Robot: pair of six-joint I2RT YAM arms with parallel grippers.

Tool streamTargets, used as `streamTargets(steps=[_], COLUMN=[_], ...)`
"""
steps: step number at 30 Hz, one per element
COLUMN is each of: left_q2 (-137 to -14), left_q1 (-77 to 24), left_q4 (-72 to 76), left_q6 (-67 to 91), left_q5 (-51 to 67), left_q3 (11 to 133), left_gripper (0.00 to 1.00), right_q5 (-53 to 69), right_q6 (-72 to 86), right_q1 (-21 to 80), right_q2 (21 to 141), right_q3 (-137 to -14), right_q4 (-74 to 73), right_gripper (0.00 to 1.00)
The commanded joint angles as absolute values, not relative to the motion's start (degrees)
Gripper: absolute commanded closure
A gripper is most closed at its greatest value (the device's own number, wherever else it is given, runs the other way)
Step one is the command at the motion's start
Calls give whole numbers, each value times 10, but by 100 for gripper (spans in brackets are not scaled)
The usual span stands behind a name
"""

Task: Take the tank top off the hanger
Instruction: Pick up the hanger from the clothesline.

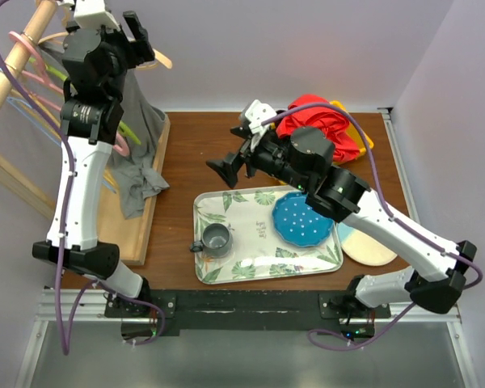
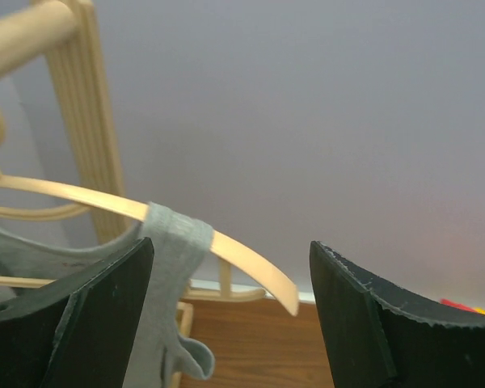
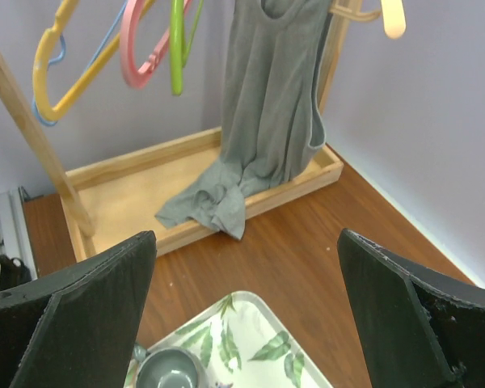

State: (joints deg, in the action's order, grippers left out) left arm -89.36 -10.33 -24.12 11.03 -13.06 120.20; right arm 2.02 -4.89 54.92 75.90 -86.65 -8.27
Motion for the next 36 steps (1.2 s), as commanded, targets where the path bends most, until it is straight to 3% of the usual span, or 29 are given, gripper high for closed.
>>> streamTargets(steps=[1,7,26,36], left_q2=[-916,-959,-1001,-1021], left_q1=[-105,-97,-41,-24], left_q4=[-188,-184,-121,-97], left_q6=[37,41,-34,-49], left_q5=[-239,-288,-407,-413], left_q3=[1239,1291,1288,1278], left_gripper=[19,29,35,35], right_q5=[7,21,41,34], right_q6=[-38,-32,-32,-38], right_q1=[551,551,551,553], right_q2=[729,739,774,787], right_q3=[-863,-907,-936,-961], right_q4=[-89,-131,-147,-177], right_gripper=[1,2,2,2])
